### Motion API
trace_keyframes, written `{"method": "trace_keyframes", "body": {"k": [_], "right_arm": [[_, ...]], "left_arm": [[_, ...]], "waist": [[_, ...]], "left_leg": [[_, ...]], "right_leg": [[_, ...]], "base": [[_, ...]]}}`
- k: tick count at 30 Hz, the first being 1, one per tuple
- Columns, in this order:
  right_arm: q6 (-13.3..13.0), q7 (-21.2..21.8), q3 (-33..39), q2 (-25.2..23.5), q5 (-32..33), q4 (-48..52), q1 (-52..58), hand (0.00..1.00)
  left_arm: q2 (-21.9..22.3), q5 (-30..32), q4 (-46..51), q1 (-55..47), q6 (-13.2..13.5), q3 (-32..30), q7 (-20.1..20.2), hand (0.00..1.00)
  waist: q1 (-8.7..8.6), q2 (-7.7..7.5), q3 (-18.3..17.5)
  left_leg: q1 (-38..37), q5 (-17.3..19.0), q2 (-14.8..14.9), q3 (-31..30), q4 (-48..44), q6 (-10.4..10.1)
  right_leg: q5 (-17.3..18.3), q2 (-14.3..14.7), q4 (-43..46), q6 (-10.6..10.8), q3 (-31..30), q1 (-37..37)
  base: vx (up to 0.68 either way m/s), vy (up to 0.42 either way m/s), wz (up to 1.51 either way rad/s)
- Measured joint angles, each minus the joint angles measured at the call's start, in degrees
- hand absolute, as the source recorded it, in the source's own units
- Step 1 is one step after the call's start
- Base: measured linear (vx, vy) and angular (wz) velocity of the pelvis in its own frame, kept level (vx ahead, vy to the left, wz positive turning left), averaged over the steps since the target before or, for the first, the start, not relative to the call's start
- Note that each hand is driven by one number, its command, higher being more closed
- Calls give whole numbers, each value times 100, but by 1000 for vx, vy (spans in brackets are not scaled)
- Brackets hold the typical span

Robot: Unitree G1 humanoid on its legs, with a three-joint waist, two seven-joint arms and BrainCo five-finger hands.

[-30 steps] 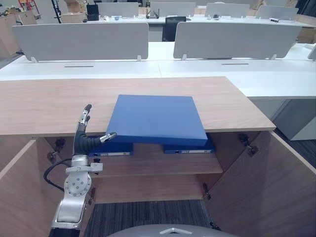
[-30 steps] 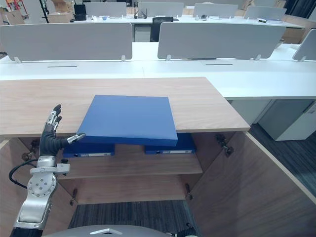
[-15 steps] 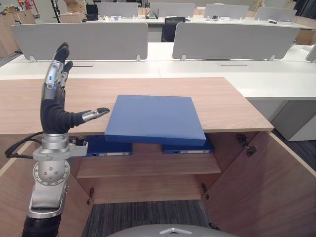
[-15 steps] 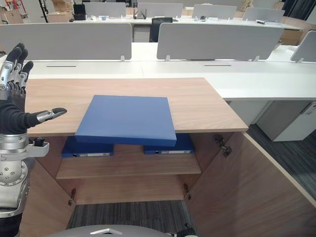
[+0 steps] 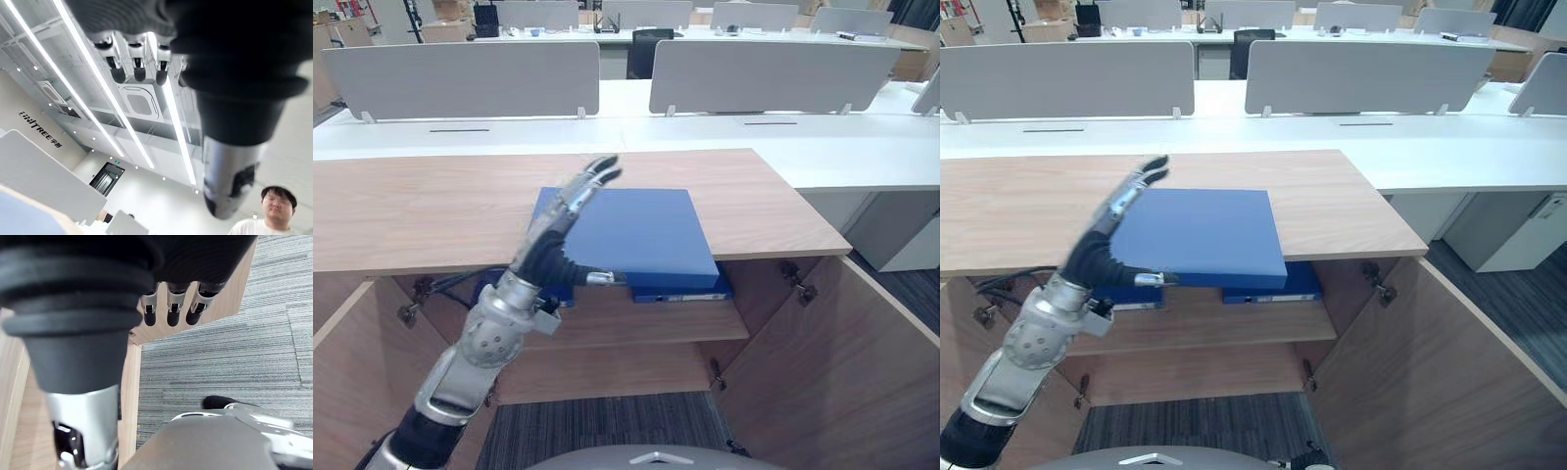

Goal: Walk over to the cabinet, pick up the folder, carry it to the office cabinet, place the folder inside the office cabinet, then close the office cabinet door

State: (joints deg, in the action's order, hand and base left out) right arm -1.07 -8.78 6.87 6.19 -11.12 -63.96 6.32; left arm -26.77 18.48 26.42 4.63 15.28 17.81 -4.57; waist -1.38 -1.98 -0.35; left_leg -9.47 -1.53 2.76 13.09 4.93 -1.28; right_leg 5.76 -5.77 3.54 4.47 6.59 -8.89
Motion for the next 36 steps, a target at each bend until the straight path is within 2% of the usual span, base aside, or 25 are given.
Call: {"method": "trace_keyframes", "body": {"k": [7, 16, 22, 34, 35, 36], "right_arm": [[-21, -14, -7, 15, 12, 3, -52, 0], [-20, -26, -6, 1, 61, 5, -50, 0], [-5, -44, 0, -14, 65, 6, -48, 0], [11, -43, 4, -28, 70, 3, -13, 0], [12, -43, 4, -31, 73, 3, -12, 0], [11, -43, 4, -32, 73, 4, -6, 0]], "left_arm": [[-3, 1280, -937, 261, -128, 583, -229, 0], [156, 2718, -1619, 295, -378, 763, -549, 0], [367, 3132, -1685, 199, -500, 776, -596, 0], [921, 3247, -1575, -524, -535, 502, -786, 0], [941, 3253, -1575, -566, -537, 475, -790, 100], [964, 3310, -1570, -626, -543, 450, -821, 100]], "waist": [[-69, 19, -24], [-110, -47, 9], [-151, -94, 42], [-181, -79, 43], [-183, -78, 43], [-184, -78, 42]], "left_leg": [[13, -1, -5, 79, 2, 5], [38, 0, -20, 2, 2, 5], [40, 23, -23, -23, 2, -4], [40, 46, -23, -60, 5, -13], [40, 46, -22, -60, 5, -13], [39, 46, -22, -60, 5, -13]], "right_leg": [[-19, 10, -49, -69, -56, 48], [-20, -7, -175, -69, 38, -12], [-61, -5, -254, -4, 64, -60], [-81, -3, -310, -3, 162, -128], [-81, -3, -309, -4, 162, -128], [-81, -3, -307, -4, 163, -128]], "base": [[1, -1, -6], [-4, -6, 4], [5, -6, 2], [1, -9, 2], [0, 0, 0], [0, 0, 0]]}}
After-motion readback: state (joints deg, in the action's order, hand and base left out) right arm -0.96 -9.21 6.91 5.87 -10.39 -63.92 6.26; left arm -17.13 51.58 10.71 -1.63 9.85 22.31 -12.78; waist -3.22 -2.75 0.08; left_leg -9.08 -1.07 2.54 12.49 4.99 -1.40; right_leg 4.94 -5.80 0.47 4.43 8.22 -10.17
